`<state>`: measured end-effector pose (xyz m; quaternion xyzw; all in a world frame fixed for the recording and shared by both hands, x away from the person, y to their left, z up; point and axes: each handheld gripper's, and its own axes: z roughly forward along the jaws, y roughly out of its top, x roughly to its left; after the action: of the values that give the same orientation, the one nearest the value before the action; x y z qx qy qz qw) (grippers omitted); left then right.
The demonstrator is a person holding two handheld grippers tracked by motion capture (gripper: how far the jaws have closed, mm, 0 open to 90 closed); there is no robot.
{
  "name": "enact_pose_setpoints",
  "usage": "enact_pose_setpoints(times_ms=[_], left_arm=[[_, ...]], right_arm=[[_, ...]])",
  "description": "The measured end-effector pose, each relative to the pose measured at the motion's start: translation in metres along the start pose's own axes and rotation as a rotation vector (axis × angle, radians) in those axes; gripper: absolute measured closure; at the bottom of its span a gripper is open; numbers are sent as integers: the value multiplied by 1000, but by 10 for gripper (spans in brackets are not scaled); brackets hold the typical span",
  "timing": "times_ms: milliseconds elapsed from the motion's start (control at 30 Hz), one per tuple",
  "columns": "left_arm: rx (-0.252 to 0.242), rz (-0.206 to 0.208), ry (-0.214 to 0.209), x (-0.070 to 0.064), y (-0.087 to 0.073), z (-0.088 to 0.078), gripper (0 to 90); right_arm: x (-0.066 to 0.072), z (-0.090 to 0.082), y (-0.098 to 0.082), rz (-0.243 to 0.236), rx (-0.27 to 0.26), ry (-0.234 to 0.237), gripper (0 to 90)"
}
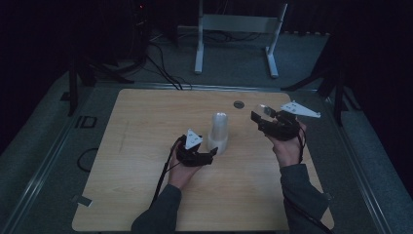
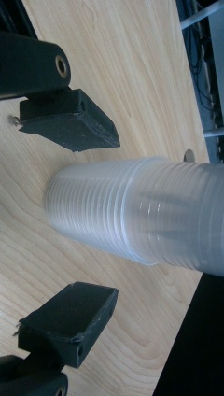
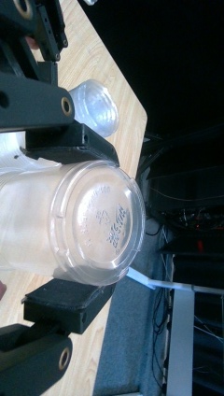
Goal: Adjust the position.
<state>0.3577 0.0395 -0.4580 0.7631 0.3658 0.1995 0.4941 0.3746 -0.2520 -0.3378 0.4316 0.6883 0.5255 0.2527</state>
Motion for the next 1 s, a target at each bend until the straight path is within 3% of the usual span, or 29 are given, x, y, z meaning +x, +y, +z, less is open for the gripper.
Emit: enact_pose_setpoints(times_ms=[400,700,1000], left_arm=[[-19,14,-27,-5,3,-2,234],[-21,38,-19,-9,3,-4,234],[-28,55,-27,-13,5,-6,234]], right_arm=[[-6,-3,-11,18,10,-8,407],[-10,-4,-21,36,23,-16,407],[-17,-5,-35,81,33,-17,408]])
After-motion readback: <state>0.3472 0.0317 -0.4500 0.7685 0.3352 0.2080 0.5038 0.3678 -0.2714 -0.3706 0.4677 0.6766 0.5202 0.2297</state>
